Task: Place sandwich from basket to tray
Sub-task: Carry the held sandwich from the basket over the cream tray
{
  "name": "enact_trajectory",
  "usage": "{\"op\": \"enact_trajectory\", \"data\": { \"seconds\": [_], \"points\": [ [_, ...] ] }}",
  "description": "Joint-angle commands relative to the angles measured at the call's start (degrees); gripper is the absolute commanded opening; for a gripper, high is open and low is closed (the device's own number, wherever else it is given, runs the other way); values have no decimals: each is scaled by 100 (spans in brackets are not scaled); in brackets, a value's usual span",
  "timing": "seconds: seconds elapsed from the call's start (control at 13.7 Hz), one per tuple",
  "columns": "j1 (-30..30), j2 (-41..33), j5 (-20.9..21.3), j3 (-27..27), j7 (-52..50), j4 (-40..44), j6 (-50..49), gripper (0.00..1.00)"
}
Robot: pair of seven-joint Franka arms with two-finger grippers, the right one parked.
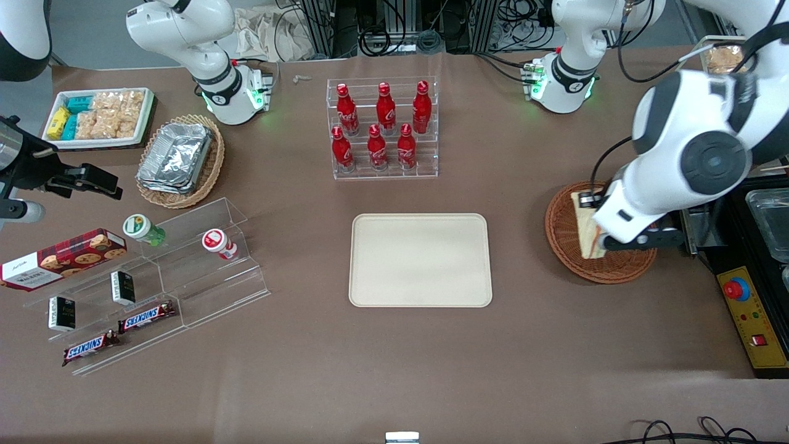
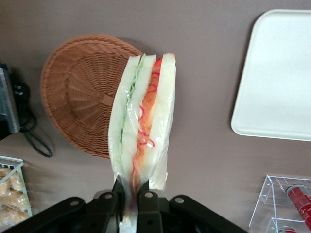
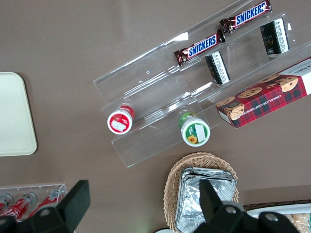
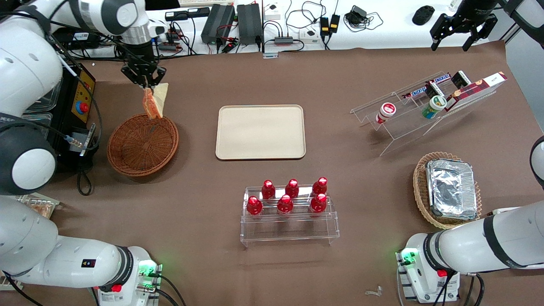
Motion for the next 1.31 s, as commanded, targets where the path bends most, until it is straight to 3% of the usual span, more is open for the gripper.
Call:
{"op": "enact_trajectory", "data": {
  "seconds": [0.0,0.51,1.24],
  "points": [
    [-316,409,-28,4,-323,379,-31,0],
    [-1212,1181,-414,13,-1360,572,583,1],
    [-1687,2264,-283,13,-2266,679,1673,1]
  ]
}}
